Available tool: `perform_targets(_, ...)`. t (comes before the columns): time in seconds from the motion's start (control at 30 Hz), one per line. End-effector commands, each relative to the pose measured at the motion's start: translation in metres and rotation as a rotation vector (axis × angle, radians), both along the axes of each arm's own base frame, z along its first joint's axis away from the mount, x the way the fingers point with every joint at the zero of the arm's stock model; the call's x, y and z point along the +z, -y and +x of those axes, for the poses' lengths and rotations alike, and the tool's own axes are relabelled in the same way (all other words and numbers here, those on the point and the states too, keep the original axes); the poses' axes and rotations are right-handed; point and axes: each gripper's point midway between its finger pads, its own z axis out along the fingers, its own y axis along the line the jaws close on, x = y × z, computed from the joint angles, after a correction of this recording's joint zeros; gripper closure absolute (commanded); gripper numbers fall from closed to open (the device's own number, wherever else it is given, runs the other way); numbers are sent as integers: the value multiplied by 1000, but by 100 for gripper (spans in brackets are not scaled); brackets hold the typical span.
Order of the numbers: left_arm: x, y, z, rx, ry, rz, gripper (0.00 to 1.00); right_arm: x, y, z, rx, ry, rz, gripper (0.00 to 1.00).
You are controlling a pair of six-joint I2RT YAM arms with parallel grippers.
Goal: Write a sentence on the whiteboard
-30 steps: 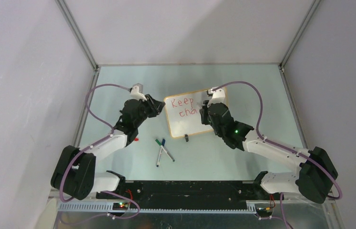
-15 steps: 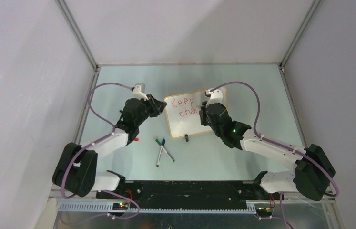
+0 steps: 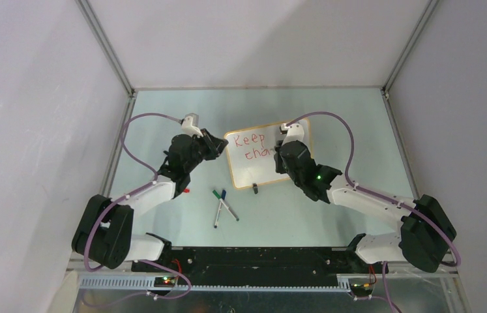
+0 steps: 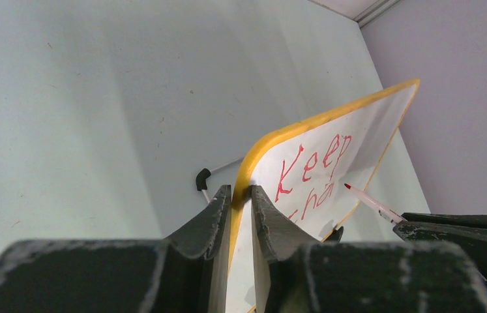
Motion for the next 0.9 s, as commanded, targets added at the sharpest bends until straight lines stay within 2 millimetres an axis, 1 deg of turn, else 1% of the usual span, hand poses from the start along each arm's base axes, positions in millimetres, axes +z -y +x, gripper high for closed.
perform_targets(0.0,28,4,10,-3,69,-32,81,22,-3,10,-28,36,45,100)
perform_targets(0.87,28,1,10,7,69,-23,81,24,2,21,-55,53,58,100)
